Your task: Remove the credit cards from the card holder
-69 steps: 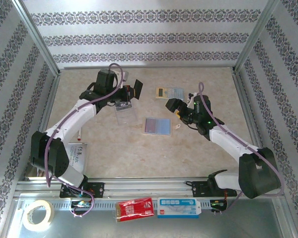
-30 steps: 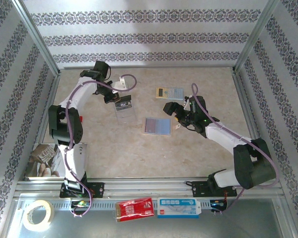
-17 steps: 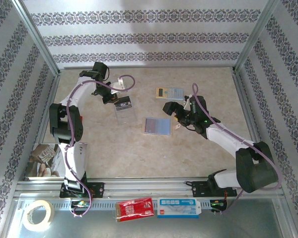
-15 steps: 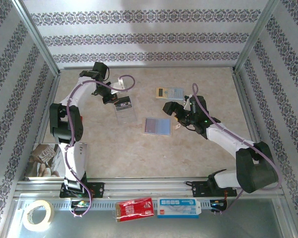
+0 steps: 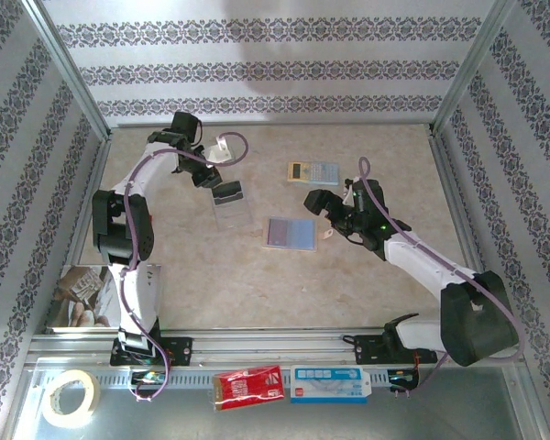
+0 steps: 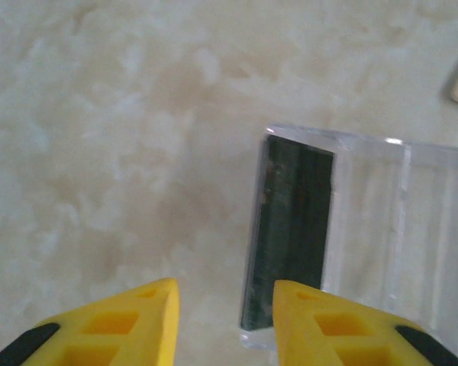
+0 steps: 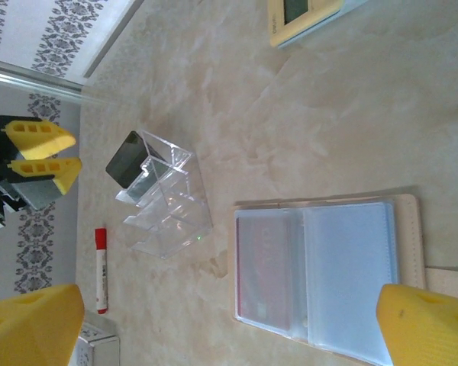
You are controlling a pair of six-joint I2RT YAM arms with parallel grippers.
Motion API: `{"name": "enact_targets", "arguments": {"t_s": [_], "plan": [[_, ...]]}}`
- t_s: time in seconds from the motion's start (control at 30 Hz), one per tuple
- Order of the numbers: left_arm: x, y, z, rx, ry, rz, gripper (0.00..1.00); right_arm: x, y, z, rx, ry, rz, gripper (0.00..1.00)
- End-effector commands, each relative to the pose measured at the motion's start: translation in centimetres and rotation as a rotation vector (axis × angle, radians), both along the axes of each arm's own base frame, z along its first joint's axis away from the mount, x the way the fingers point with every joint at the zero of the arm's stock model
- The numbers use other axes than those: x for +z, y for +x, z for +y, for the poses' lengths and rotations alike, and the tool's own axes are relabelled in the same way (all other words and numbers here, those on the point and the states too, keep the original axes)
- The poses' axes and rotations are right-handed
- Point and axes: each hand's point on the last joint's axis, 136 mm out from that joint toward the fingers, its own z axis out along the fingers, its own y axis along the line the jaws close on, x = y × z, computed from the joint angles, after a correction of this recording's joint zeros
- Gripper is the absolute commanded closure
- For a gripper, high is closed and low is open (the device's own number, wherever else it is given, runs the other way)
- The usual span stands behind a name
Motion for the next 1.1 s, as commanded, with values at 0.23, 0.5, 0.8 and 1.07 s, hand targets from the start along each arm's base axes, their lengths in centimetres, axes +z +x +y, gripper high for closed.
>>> {"name": "enact_targets", "arguments": {"t_s": [0.23, 0.5, 0.8, 1.07], "plan": [[10.2, 2.9, 1.6, 0.432, -0.306, -0.356, 0.31, -1.5, -0.7, 1.1, 0.059, -0.182, 0.02, 0.03], [10.4, -0.5, 3.0, 0.763, -0.569, -0.262, 0.27, -4.6, -1.2, 3.7, 0.187, -0.46, 0.067, 0.06], [5.7, -6.4, 3.8, 1.009, -0.579, 0.055, 0.22, -7.7, -1.2, 5.9, 0.296, -0.679, 0.129, 0.12], [3.4, -8.7, 4.5, 1.042, -0.542, 0.073, 0.17, -9.6, -1.1, 7.2, 0.344, -0.767, 0.213, 0.12]]}}
